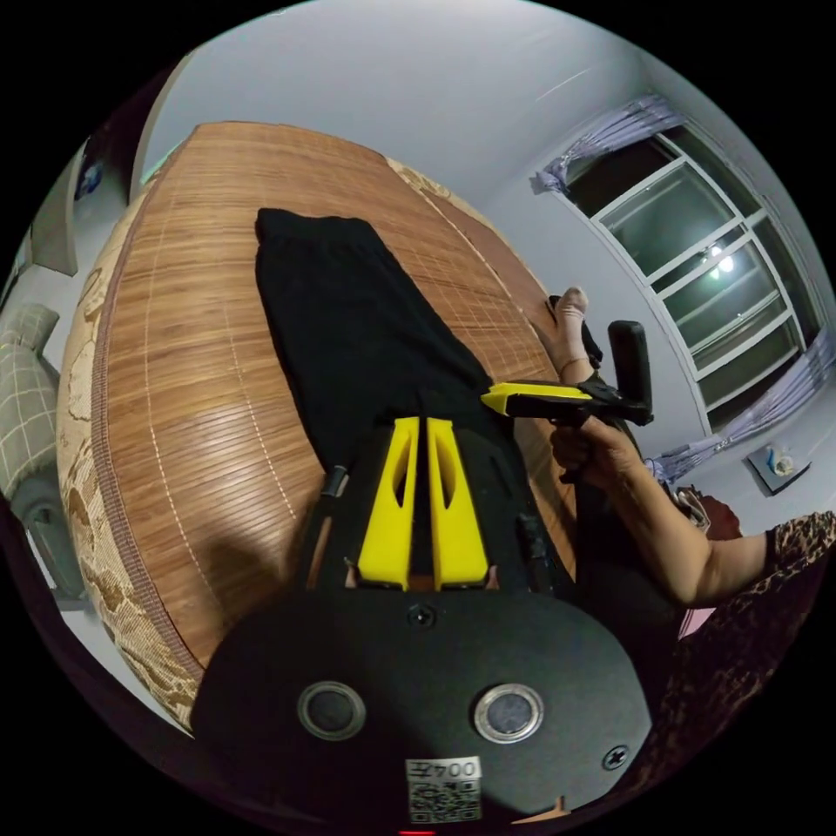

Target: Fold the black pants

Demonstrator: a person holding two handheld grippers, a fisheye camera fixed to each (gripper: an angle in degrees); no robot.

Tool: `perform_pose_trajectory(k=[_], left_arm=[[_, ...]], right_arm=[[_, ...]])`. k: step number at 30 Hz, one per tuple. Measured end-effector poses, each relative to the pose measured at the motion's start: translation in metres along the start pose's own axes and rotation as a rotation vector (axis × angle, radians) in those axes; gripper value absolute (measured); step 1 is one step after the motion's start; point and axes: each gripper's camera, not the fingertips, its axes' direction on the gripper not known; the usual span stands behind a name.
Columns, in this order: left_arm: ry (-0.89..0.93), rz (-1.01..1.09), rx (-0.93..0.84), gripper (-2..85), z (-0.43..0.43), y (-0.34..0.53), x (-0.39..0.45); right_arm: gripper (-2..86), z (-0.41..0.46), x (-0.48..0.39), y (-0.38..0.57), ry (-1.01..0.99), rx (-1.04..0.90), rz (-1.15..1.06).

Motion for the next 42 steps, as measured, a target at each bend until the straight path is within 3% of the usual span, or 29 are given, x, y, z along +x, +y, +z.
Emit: perform_pose_trajectory(k=[8, 12, 17, 22, 24, 28, 34, 42], left_arm=[[0.043, -0.025, 0.036, 5.8, -0.011, -0.002, 0.005], [0.07, -0.036, -0.011, 7.1, -0.005, -0.008, 0.009], [0.108, -0.015, -0.027, 7.4, -0.003, -0.014, 0.02], [0.159, 0.093, 0.045, 3.8, -0.02, -0.004, 0.044], [0.272, 0.189, 0.069, 3.2, -0.031, 0.003, 0.059], [0.322, 0.362, 0.047, 2.8, -0.045, 0.014, 0.091], [0.372, 0.572, 0.024, 2.7, -0.069, 0.028, 0.135], [0.603, 0.739, 0.04, 2.5, -0.112, 0.04, 0.164]], right_arm=[[7.8, -0.021, 0.013, -0.003, -0.029, 0.061, 0.026], [8.3, -0.02, 0.031, 0.0, -0.16, 0.05, 0.076], [9.5, -0.011, 0.028, -0.002, -0.169, -0.004, 0.035], [11.5, -0.014, 0.022, -0.001, -0.119, -0.036, -0.033], [12.9, -0.02, 0.024, 0.003, -0.139, -0.028, -0.061], [13.9, -0.03, 0.028, 0.011, -0.193, 0.0, -0.117], [15.9, -0.038, 0.027, 0.024, -0.36, 0.033, -0.232], [18.5, -0.061, 0.021, 0.042, -0.658, 0.065, -0.387]])
